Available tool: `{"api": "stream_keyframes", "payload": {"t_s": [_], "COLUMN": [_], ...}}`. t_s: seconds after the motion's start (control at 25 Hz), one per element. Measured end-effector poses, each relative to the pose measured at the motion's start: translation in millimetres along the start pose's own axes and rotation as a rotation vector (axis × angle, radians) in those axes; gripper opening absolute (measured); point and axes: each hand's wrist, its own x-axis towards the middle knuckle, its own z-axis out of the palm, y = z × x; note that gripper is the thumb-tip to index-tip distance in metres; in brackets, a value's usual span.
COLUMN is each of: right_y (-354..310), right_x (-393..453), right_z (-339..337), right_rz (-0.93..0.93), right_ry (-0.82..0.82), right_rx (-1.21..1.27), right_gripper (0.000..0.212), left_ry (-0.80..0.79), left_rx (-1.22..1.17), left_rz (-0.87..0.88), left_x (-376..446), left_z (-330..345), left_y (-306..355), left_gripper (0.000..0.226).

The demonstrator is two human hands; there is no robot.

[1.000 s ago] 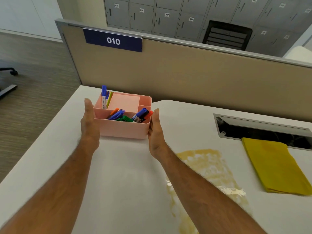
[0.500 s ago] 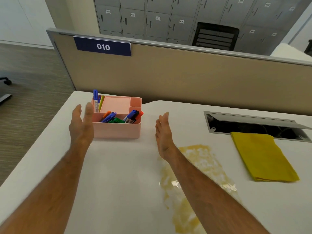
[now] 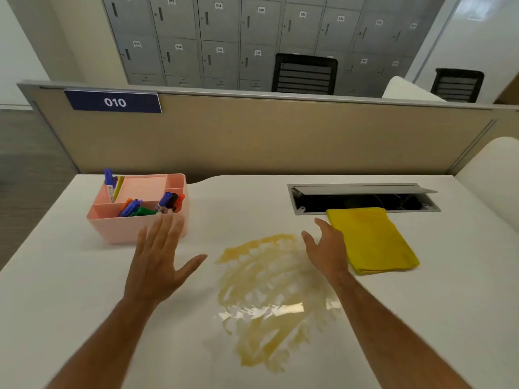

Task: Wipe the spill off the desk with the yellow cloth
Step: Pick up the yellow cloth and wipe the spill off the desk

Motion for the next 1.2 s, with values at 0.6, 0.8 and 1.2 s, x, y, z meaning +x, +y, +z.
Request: {"api": "stream_keyframes", "payload": {"t_s": [0.6,0.8,1.2], "right_y": [85,40,-62], "right_x": [22,25,46], "right_z": [-43,-66,-99], "right_rz": [-0.168,-0.147,0.205], "right_ry": [-0.159,-0.001,-0.046], "right_rx": [-0.782,-0.335,0.843], "right_gripper": [0.026,0.033,0.03], "left_ry": [-0.385,-0.4,-0.372], "left_rx": [0.165,0.174,0.136], "left_rz": [-0.341,-0.339,-0.336], "left_x": [-73,-72,-71], "left_z": [51,51,46], "left_y": [14,12,17], "left_gripper": [0.088,0.086,0.087]}}
